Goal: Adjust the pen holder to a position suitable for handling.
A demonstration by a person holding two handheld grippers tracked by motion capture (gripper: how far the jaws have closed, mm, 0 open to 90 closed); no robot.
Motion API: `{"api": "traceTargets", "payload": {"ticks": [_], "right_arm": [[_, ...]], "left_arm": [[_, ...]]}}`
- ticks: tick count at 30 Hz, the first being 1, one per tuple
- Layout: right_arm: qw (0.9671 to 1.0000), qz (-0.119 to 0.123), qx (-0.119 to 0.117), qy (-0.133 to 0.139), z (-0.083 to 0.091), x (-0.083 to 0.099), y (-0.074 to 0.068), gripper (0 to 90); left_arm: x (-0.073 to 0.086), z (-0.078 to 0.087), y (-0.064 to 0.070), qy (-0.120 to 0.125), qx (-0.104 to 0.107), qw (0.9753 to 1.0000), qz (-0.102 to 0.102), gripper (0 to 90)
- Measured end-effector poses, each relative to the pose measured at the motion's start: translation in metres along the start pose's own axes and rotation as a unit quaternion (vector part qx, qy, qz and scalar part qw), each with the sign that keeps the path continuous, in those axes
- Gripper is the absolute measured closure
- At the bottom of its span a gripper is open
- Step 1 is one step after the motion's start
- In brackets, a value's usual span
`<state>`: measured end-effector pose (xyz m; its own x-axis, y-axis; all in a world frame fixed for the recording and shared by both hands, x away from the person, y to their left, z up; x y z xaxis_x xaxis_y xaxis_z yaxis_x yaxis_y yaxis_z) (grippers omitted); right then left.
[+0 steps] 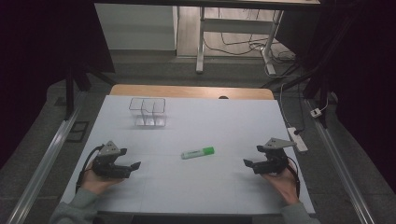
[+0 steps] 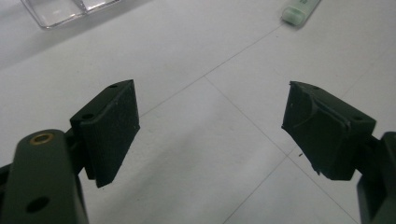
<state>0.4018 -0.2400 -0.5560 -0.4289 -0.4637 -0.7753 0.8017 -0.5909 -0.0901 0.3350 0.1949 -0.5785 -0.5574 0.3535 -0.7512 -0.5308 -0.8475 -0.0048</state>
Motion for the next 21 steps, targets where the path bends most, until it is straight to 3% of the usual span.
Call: {"api": "traceTargets", "payload": {"ticks": [21], "right_arm": [[1.0, 0.0, -0.001, -0.002, -0.001, -0.0006, -0.0017, 15.9]], "left_arm": [[-0.0058, -0.0013, -0.006, 0.003, -0.005, 1.0, 0.003, 19.1]]}}
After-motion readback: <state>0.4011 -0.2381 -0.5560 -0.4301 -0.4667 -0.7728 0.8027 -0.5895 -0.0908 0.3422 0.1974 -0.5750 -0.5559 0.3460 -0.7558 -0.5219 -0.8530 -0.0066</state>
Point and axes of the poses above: each handheld gripper's, and its own axes: z roughly backward along the jaws, x roughly out of its underside, y roughly to its right, the point moved 10 cm from there along -z, roughly forward along the jaws, and after that the axes turned 8 degrees about -x, right-handed, at the moved point
